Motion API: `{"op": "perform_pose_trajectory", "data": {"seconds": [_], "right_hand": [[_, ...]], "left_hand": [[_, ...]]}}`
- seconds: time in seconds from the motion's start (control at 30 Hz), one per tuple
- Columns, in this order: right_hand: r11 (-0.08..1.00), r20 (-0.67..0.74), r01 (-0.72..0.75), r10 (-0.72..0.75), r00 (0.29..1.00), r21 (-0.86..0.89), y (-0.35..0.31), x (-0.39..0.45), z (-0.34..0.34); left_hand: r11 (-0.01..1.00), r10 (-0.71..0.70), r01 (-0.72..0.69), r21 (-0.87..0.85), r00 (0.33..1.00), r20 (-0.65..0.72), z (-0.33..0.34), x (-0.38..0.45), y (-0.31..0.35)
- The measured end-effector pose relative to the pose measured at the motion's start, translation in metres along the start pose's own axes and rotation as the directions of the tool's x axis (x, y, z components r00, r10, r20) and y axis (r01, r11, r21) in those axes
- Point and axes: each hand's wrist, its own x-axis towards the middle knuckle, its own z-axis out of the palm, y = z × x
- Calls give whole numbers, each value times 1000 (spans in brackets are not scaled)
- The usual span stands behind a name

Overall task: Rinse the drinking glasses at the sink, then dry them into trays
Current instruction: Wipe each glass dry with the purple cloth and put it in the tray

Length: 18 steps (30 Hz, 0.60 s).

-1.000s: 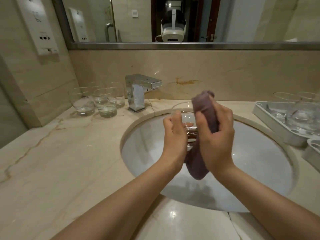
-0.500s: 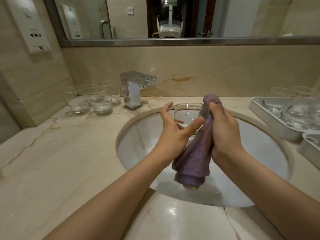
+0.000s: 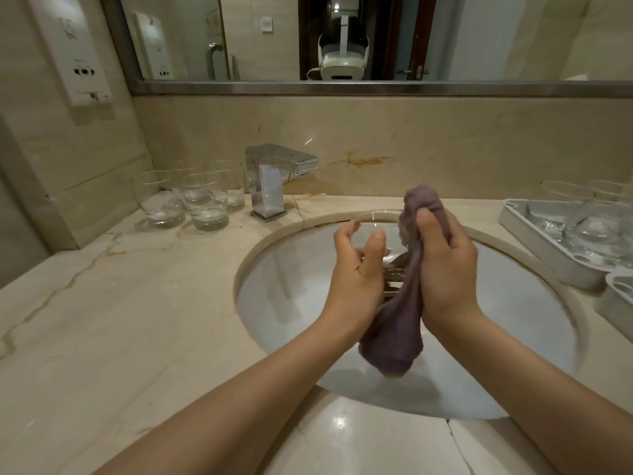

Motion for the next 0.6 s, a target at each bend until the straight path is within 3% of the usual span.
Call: {"op": "perform_pose_trajectory", "data": {"seconds": [0.1,0.17,0.23,0.33,0.43,0.53,0.6], "right_hand": [[899,44,-371,371,927,232,1,4,-1],[863,55,-443,443,895,244,3,5,-2],[890,15,-407,412,911,204,2,5,-2],[943,-22,-313,317,948,110,-4,3,-2],[983,15,-183,183,983,-5,-13,-2,1],[937,116,223,-199,973,-270,-10,-11,5],[748,229,506,-452,862,-428,1,-18,8]], "left_hand": [[1000,14,-14,0,999,47,-2,0,1],[1000,-13,11,29,996,89,-4,2,0],[994,-51,37,105,991,124,-5,2,-2],[989,-64,53,139,995,82,-6,2,-3],[999,1,0,54,1000,-24,-8,5,-2],[991,-54,43,-125,995,-89,-8,8,-1],[983,-86,67,-169,990,-107,-8,9,-2]]}}
